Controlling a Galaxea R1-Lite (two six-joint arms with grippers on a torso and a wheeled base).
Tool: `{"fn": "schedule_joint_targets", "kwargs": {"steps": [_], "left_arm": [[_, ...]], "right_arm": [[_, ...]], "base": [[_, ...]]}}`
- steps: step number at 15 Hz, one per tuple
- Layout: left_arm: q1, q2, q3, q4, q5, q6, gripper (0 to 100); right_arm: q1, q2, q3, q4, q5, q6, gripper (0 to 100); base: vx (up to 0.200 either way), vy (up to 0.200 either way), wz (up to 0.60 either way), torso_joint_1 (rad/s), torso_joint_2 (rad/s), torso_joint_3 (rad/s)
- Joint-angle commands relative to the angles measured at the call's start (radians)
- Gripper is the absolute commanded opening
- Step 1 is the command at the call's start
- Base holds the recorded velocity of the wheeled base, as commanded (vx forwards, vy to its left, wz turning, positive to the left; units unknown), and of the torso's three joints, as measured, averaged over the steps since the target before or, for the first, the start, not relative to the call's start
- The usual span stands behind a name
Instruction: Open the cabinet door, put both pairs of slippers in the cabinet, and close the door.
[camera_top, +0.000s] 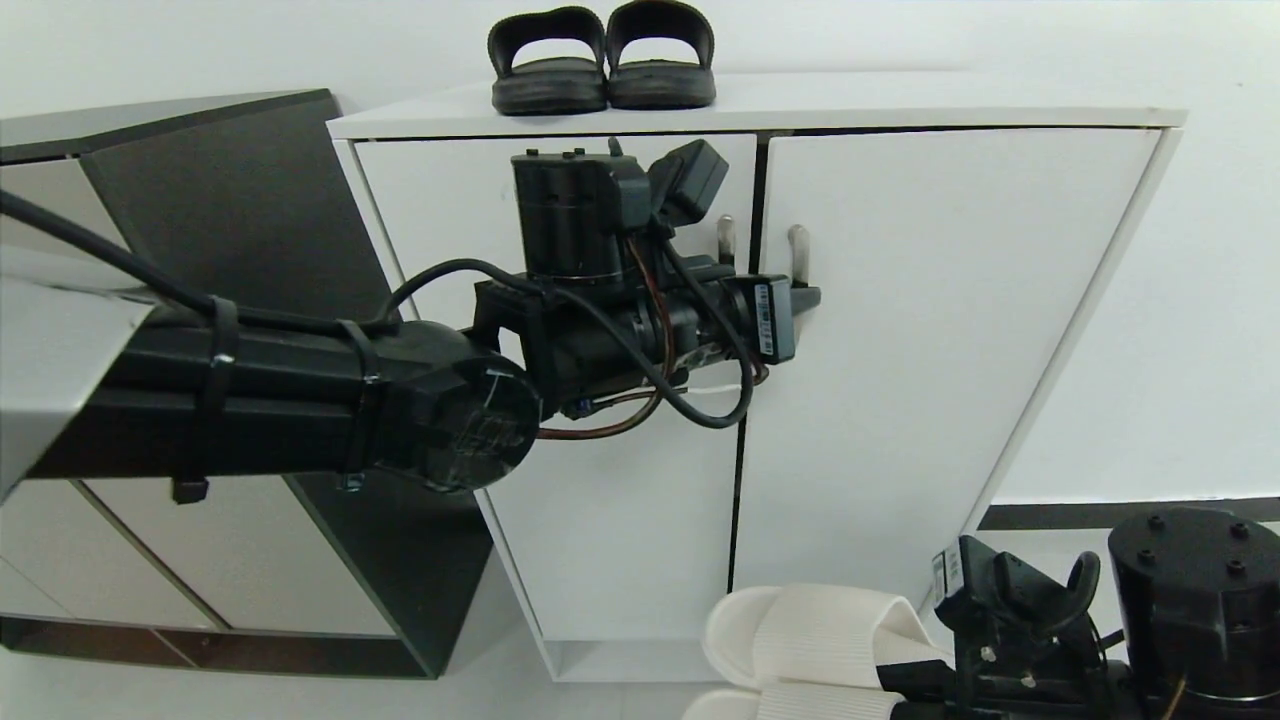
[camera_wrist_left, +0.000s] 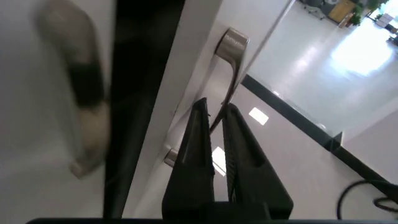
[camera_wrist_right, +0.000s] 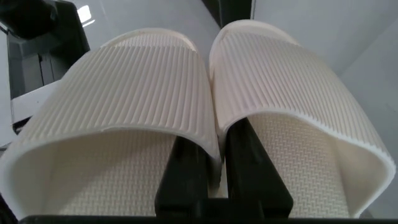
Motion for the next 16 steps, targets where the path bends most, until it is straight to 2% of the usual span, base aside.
{"fn": "schedule_joint_targets", "kwargs": {"steps": [1, 4, 9, 11, 14, 16], "left_arm": [[-0.033, -0.081, 0.084, -0.011, 0.0, -0.001, 0], [-0.069, -0.153, 0.2, -0.052, 0.01, -0.001, 0], [-0.096, -0.259, 0.381, -0.154, 0.031, -0.001, 0], [-0.096, -0.337, 0.456, -0.155, 0.036, -0.001, 0], [-0.093, -0.431, 0.504, -0.154, 0.027, -0.007, 0], [-0.055, -0.438, 0.49, -0.158, 0.023, -0.007, 0]], "right_arm": [[0.001, -0.005, 0.007, -0.001, 0.003, -0.001, 0], [0.002, -0.037, 0.022, 0.002, 0.069, -0.001, 0], [0.016, 0.004, 0.028, 0.001, 0.103, -0.004, 0], [0.027, 0.004, 0.036, -0.001, 0.101, -0.013, 0], [0.027, 0.012, 0.034, -0.001, 0.101, -0.013, 0], [0.03, 0.014, 0.031, -0.001, 0.1, -0.015, 0]], "base": [[0.0, 0.0, 0.0, 0.0, 0.0, 0.0], [0.0, 0.0, 0.0, 0.0, 0.0, 0.0], [0.0, 0.0, 0.0, 0.0, 0.0, 0.0], [0.0, 0.0, 0.0, 0.0, 0.0, 0.0], [0.0, 0.0, 0.0, 0.0, 0.0, 0.0], [0.0, 0.0, 0.0, 0.0, 0.0, 0.0]]}}
